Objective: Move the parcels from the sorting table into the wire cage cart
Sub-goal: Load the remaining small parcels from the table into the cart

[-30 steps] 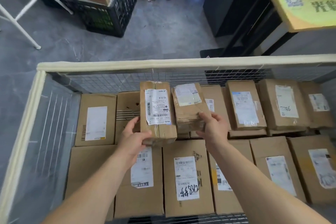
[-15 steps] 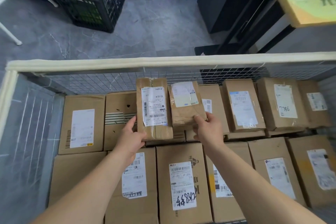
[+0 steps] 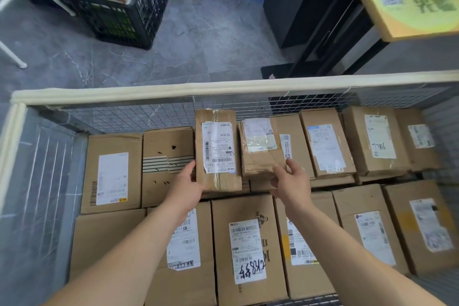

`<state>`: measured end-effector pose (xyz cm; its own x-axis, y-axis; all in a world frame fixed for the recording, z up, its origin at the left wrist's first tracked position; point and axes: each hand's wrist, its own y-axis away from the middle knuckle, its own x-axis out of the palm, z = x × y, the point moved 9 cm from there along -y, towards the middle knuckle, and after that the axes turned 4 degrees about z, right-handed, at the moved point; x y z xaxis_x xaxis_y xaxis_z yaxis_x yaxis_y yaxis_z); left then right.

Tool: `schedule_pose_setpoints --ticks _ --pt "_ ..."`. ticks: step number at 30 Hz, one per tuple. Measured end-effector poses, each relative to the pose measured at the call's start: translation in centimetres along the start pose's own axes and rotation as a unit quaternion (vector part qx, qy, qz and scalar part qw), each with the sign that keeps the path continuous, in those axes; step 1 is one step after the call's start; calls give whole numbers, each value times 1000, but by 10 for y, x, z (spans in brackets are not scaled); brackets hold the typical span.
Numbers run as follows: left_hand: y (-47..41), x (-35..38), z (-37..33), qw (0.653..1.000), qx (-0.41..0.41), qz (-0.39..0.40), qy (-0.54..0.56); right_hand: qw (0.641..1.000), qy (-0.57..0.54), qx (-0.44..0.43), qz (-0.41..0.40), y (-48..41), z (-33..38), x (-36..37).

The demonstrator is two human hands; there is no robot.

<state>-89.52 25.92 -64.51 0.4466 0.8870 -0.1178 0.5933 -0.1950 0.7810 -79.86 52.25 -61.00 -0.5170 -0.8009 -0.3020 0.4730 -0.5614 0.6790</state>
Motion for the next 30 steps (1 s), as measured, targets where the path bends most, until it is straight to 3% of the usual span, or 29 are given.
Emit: schedule_pose_setpoints --ticks 7,11,16,21,25,30 --pt "62 -20 -33 986 17 -22 -164 997 52 -57 -6 57 41 -31" --pt "123 -17 -98 950 114 -17 -291 977 159 -140 2 111 94 -49" --pt "213 11 -190 858 254 -14 -446 944 240 -223 -37 194 163 -87" --pt "309 49 -271 782 387 -5 -488 901 309 -284 -111 281 219 -143" --pt "388 84 -313 713 488 -6 -503 863 379 -284 -176 341 239 -200" --pt "462 148 -330 634 555 10 -539 828 432 -252 -252 408 230 -281"
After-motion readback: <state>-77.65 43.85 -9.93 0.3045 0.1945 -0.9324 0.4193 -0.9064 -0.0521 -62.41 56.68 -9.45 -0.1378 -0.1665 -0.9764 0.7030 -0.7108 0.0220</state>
